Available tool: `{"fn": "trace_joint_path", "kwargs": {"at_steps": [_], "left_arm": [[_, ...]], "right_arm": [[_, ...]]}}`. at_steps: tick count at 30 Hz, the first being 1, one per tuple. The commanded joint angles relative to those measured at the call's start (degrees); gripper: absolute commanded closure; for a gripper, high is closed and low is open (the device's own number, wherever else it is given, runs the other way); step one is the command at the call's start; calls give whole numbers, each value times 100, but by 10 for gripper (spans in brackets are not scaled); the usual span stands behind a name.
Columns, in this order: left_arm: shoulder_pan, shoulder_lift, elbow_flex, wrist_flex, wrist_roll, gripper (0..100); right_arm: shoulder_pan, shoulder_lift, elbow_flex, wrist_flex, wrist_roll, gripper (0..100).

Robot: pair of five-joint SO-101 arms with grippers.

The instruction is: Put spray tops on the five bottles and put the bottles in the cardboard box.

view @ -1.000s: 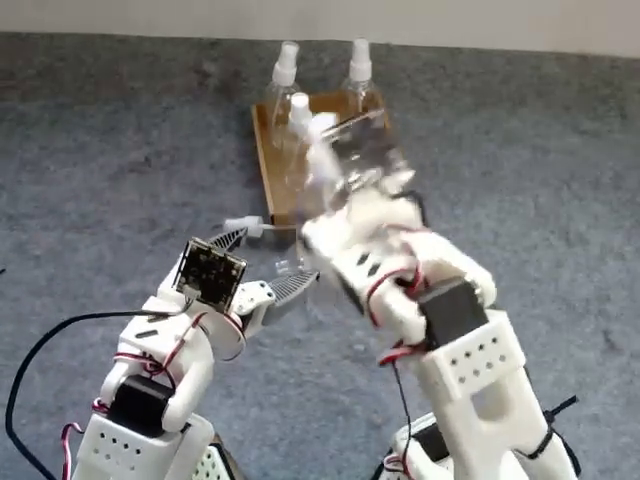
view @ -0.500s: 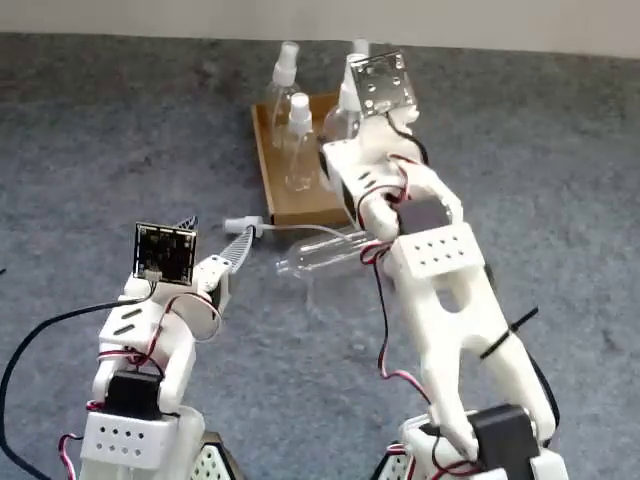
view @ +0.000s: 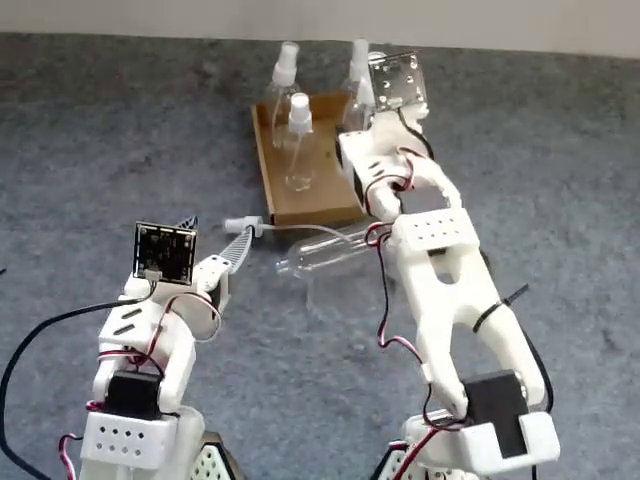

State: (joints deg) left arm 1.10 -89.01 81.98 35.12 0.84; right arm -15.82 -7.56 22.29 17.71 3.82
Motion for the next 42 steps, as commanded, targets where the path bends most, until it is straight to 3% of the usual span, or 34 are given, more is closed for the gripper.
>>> {"fn": "trace_joint_path", "kwargs": {"at_steps": [1,11,24,42], "left_arm": [[-40,-13,-31,-158,44,799],[-40,-13,-31,-158,44,797],[-40,-13,-31,-158,44,797],[-40,-13,-31,-158,44,797]], "right_arm": [[-101,110,-356,-848,26,994],[-48,954,-347,-1578,26,994],[4,1499,-382,-1675,44,994],[127,2053,-330,-2554,53,994]]}}
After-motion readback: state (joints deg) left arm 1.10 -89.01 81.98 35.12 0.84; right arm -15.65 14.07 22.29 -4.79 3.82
